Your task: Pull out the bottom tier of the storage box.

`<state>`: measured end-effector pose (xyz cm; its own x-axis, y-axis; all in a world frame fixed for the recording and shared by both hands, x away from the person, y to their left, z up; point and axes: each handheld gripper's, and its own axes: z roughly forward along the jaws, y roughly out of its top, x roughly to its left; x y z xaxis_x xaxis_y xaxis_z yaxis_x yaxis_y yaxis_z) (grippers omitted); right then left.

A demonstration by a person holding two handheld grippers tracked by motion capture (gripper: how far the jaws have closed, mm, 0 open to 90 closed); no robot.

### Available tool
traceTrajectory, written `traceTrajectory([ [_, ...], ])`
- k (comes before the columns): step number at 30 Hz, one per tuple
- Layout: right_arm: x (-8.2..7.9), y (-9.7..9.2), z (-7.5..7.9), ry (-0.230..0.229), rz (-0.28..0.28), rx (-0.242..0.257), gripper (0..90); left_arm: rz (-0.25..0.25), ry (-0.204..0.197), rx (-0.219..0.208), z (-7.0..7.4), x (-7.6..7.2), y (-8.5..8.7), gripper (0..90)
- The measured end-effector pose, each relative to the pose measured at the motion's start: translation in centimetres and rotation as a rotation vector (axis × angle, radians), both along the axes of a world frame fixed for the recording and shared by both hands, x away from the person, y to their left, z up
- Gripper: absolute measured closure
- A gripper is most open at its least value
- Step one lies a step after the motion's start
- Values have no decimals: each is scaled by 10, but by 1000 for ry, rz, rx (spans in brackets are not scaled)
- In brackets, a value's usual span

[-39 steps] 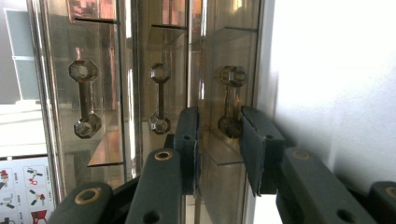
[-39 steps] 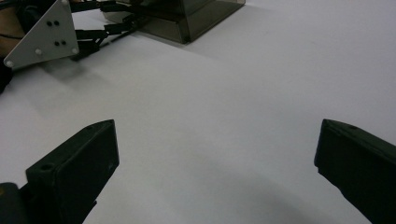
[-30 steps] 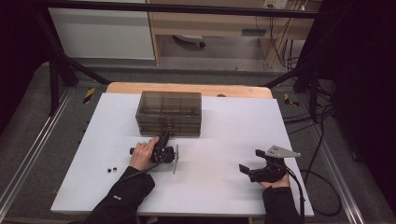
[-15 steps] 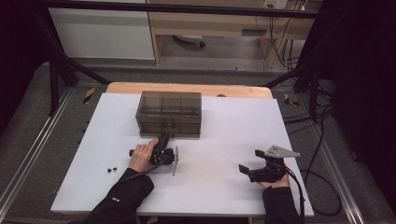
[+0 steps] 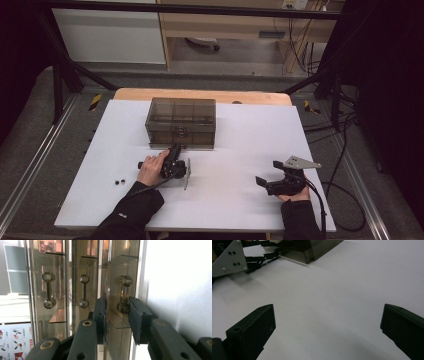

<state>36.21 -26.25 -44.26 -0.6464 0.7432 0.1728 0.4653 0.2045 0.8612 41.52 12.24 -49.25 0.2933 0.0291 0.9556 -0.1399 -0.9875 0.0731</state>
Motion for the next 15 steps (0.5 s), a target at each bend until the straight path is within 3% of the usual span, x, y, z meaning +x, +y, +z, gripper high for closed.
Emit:
traceTrajectory([
  [15,0,0,0,1,3,-2,4,-2,0,0,0,-4,0,689],
])
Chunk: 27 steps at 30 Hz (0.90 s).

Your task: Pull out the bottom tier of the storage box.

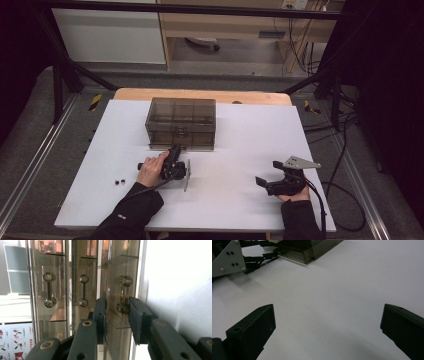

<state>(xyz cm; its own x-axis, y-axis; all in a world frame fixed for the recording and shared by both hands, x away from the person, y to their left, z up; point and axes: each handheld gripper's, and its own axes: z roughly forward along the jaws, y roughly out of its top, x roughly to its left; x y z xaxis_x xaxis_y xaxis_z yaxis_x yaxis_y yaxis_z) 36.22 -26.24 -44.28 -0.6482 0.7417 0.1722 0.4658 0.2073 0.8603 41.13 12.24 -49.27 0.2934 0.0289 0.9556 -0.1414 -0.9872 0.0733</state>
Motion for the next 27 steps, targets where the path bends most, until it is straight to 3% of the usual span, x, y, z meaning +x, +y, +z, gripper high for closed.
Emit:
traceTrajectory([
  [27,0,0,0,-1,0,-2,4,1,-1,0,0,-8,0,689],
])
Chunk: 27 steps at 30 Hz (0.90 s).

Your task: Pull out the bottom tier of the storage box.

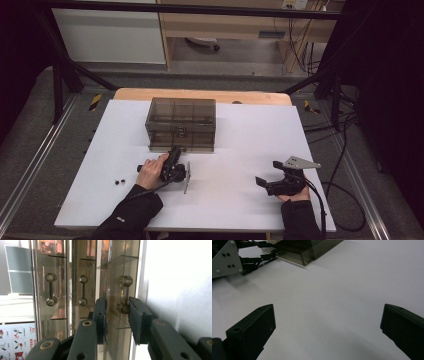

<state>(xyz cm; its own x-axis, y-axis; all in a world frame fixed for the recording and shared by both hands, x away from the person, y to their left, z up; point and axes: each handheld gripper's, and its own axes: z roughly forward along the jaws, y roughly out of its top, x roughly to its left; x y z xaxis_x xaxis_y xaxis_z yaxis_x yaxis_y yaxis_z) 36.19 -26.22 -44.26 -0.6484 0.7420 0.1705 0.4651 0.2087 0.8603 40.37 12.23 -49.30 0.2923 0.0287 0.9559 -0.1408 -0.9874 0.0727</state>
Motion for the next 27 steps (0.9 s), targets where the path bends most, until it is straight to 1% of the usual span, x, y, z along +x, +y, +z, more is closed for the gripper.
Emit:
traceTrajectory([
  [27,0,0,0,1,-1,2,4,-15,-3,-4,-1,-10,1,689],
])
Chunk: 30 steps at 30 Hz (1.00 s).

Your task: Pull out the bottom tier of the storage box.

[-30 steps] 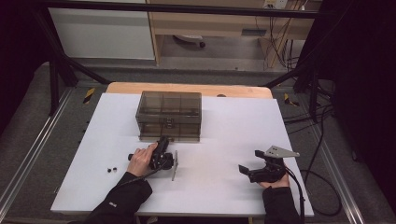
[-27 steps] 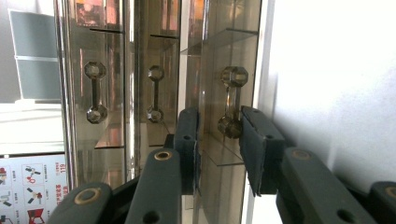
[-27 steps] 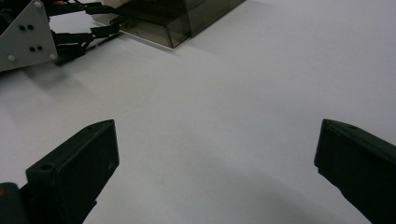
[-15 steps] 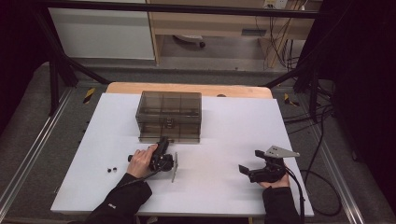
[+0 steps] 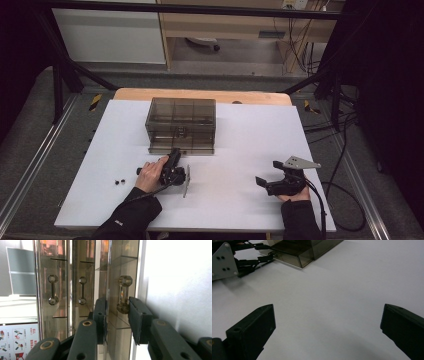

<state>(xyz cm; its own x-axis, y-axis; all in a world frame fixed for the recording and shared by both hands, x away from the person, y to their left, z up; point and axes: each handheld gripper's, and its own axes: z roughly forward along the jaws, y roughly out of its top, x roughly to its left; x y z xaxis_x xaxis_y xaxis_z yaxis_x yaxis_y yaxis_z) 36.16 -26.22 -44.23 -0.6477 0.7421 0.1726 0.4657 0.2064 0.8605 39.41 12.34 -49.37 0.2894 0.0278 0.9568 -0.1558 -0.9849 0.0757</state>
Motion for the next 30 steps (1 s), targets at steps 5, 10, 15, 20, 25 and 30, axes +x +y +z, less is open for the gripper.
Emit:
traceTrajectory([
  [5,0,0,0,-5,1,1,4,-3,2,3,0,-2,1,689],
  [10,0,0,0,-5,0,1,4,-6,3,3,1,-4,2,689],
  [15,0,-1,0,-5,0,2,4,-11,4,-1,0,-6,3,689],
  [20,0,0,0,-4,0,2,4,-13,5,-3,0,-8,3,689],
  [25,0,-1,0,-5,-1,2,4,-12,7,-3,1,-10,3,689],
  [30,0,-1,0,-4,-1,1,4,-17,6,-5,0,-13,3,689],
])
